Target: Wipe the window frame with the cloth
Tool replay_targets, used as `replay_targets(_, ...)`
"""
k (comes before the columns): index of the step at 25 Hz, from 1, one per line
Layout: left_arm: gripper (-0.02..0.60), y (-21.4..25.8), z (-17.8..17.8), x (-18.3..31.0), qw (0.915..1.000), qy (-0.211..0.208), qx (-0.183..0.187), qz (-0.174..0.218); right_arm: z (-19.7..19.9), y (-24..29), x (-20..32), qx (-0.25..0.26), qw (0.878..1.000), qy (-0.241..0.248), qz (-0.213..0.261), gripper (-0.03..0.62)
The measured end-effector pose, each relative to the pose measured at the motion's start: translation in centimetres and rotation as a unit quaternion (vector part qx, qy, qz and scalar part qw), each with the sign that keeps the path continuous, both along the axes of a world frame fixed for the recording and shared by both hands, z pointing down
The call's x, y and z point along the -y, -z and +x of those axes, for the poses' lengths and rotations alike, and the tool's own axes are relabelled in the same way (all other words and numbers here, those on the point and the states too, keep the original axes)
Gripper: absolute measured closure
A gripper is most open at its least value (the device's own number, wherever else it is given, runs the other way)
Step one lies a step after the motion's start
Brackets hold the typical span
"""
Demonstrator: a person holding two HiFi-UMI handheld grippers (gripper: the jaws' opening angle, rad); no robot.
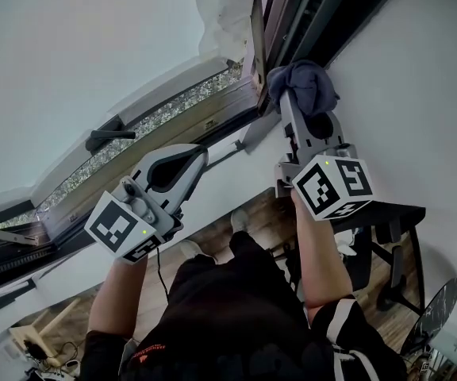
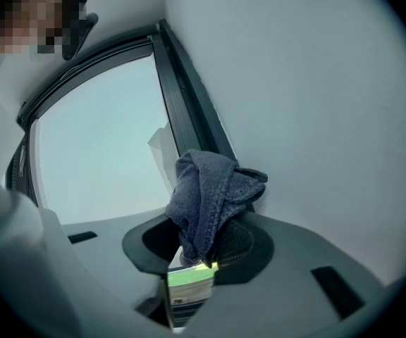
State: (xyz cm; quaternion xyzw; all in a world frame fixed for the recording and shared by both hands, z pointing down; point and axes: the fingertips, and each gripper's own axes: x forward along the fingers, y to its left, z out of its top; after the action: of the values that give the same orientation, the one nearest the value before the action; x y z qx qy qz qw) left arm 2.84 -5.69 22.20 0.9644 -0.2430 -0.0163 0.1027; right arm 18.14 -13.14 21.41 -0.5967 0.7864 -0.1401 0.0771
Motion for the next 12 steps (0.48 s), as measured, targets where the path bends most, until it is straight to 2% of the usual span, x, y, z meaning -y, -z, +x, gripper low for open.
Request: replay_targets(12,0.561,-3.7,0.8,0.0,0.9995,-0.005,0.005,-0.032,0.4,-4.7,0.3,0.0,1.0,-0.002,-0.032,0.487)
